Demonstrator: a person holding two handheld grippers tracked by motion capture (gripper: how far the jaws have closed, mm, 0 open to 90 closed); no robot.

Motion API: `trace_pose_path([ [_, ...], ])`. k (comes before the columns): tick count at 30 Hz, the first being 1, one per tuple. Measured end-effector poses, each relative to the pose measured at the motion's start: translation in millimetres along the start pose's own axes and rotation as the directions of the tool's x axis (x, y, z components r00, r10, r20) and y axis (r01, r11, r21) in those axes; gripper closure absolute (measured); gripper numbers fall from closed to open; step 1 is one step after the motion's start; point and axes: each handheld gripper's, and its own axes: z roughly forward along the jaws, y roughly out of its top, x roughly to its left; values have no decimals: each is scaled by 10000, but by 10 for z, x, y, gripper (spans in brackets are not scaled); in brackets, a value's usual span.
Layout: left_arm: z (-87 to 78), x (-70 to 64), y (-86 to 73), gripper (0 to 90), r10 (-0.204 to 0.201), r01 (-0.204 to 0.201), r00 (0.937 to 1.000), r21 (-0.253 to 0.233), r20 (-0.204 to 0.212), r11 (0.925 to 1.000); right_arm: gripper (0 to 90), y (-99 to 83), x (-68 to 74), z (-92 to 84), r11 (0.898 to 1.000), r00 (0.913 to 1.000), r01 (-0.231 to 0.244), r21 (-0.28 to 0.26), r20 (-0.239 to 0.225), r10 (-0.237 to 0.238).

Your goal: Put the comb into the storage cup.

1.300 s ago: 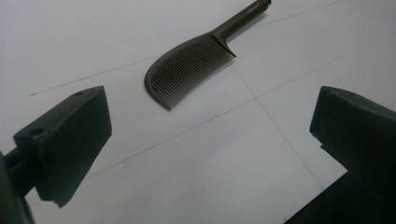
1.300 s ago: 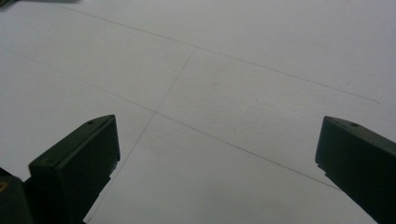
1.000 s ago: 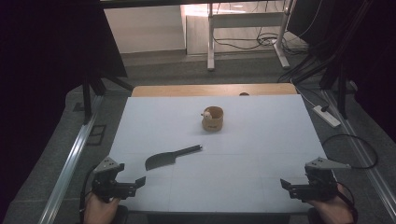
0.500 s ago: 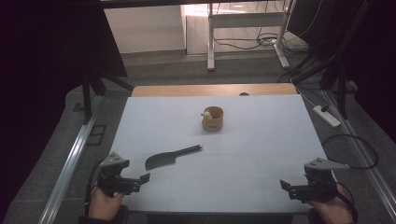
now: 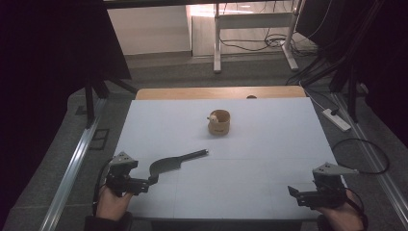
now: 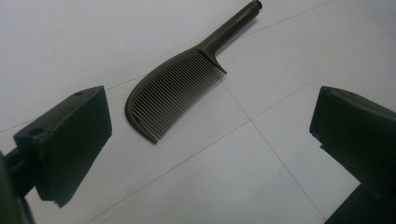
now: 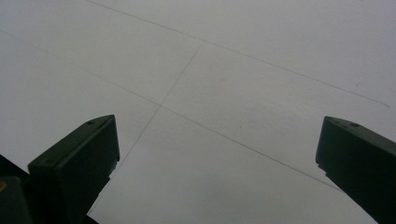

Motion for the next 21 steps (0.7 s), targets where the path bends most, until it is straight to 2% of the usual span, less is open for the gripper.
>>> trace_pose_path([
  [12, 114, 43, 117, 0, 29, -29, 10000, 181, 28, 9998, 1, 2, 7, 4, 10000, 10000, 71, 47, 11, -71],
  [21, 194, 68, 218, 0, 12, -21, 9995, 297, 306, 9996, 1, 2, 8, 4, 9999, 9999, 122, 65, 8, -122],
])
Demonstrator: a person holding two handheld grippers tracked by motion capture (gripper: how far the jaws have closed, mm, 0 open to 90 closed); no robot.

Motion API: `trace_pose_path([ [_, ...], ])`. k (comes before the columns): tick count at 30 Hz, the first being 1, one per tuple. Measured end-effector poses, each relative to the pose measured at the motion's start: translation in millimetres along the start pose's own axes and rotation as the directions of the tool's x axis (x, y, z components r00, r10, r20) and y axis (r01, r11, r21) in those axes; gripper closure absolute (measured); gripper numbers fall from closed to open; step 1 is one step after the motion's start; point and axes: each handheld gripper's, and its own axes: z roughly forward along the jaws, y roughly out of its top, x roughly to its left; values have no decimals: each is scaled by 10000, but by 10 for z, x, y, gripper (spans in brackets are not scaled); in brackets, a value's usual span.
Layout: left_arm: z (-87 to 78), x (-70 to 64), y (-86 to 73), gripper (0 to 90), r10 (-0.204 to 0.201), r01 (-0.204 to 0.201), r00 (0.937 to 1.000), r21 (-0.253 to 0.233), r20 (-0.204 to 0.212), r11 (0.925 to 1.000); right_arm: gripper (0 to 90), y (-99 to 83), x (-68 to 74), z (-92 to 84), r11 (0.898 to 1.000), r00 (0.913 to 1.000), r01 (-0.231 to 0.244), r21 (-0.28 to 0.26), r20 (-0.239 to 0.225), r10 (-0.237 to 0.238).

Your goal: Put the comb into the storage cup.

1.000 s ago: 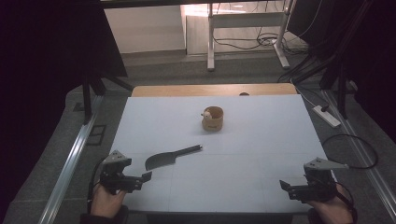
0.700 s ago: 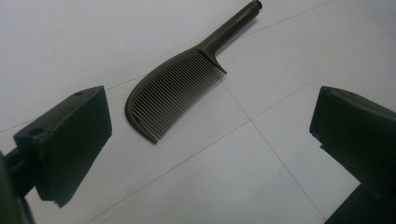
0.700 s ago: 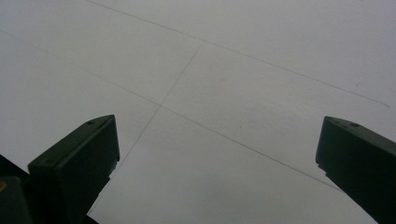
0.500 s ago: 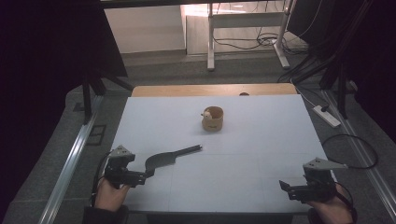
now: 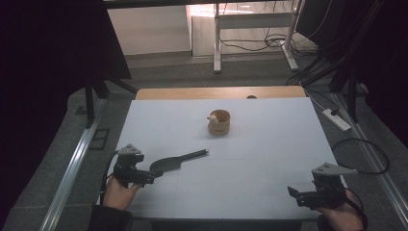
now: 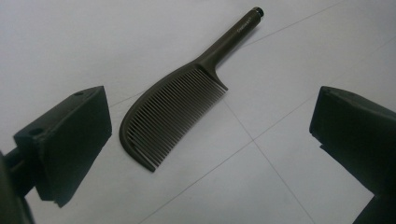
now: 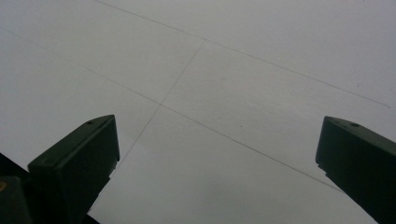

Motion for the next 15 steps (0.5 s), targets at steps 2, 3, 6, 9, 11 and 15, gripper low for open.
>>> trace_pose_path([
  [2, 7, 2, 9, 0, -10, 10, 10000, 8, 39, 10000, 1, 0, 1, 1, 10000, 10000, 0, -14, -7, 0],
  [3, 14, 4, 19, 0, 12, -12, 10000, 15, 74, 10000, 1, 0, 2, 2, 10000, 10000, 20, -8, -16, -20],
  [6, 46, 4, 49, 0, 60, -60, 9999, 21, 97, 10000, 1, 0, 4, 3, 10000, 10000, 30, 2, -20, -30],
  [9, 75, 6, 82, 0, 209, -210, 9997, 99, 79, 9997, 1, 1, 7, 5, 10000, 10000, 63, 15, -25, -63],
  [11, 94, 8, 102, 0, 259, -260, 9996, 104, 88, 9996, 1, 1, 7, 6, 10000, 10000, 66, 22, -22, -66],
  [15, 135, 18, 139, 0, 308, -310, 9994, 123, 161, 9994, 1, 1, 9, 7, 10000, 10000, 80, 34, -18, -80],
])
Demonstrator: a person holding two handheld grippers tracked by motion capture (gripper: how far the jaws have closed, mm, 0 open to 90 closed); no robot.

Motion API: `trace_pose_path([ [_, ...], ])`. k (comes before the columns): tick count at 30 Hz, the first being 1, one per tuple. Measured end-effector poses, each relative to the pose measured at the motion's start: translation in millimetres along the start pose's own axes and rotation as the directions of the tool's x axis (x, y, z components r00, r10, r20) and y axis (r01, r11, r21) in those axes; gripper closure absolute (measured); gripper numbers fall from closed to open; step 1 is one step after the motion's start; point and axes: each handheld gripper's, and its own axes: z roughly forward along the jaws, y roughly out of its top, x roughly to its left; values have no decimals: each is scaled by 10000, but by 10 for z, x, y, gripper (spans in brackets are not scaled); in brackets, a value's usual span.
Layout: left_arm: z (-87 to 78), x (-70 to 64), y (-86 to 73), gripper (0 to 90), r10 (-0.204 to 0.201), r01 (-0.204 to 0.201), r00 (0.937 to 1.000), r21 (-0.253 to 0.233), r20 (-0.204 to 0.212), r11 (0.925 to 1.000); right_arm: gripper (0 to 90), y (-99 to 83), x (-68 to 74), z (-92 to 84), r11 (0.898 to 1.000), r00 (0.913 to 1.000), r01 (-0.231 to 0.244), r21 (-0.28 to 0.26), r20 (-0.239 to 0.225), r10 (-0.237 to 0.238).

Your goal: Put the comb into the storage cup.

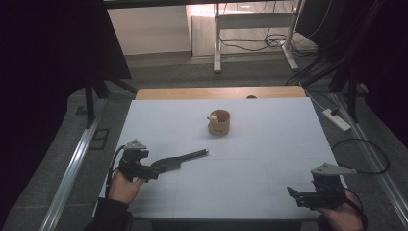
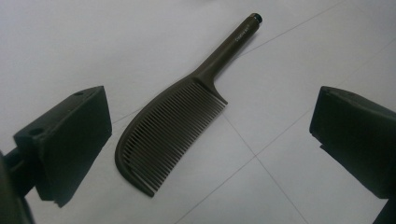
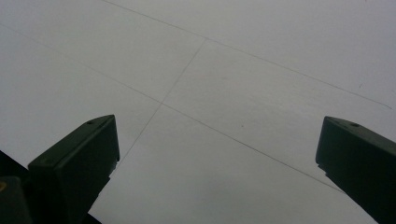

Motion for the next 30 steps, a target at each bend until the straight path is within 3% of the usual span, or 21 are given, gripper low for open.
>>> trace_pose_path([
  [30, 324, -26, 333, 0, 478, -496, 9977, 376, 473, 9981, 1, 2, 3, 8, 9999, 10000, 53, 95, 0, -53],
])
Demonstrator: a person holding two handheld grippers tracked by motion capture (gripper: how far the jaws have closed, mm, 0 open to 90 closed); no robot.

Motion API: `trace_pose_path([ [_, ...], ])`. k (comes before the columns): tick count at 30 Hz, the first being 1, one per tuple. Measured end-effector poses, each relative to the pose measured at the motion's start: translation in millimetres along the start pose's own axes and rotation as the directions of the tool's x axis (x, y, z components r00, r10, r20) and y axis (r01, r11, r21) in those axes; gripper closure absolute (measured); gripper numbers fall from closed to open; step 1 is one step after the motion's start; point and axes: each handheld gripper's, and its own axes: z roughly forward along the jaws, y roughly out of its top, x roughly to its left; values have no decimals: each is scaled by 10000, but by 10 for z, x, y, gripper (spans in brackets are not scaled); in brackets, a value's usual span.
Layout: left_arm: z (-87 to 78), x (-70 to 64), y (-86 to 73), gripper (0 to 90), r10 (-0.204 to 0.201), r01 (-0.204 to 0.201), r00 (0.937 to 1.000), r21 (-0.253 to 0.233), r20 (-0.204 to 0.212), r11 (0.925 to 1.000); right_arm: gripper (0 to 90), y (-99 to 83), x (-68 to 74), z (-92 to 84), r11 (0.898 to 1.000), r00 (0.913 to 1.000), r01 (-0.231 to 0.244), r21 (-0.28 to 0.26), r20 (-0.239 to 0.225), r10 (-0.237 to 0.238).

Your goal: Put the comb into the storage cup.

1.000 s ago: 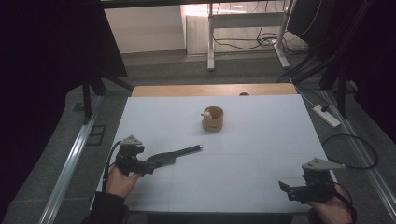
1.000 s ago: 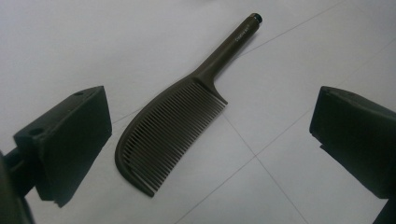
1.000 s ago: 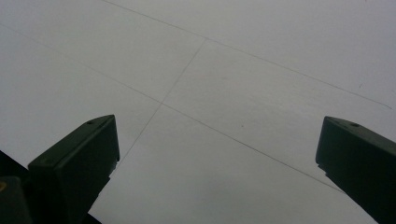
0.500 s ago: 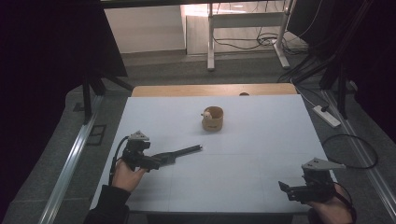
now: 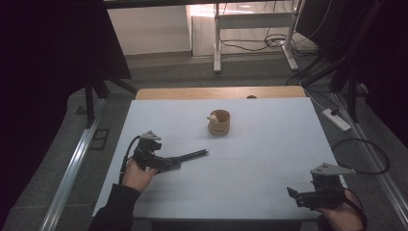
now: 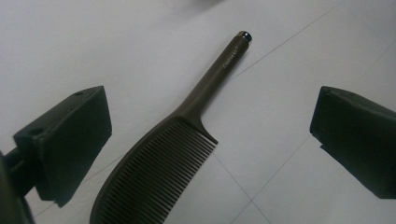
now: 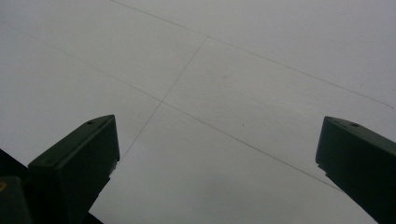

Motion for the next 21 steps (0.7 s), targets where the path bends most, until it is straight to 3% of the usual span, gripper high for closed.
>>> trace_pose_path([
  [21, 200, -12, 218, 0, 271, -275, 9992, 150, 279, 9995, 1, 1, 1, 5, 10000, 10000, -10, 50, -9, 10],
])
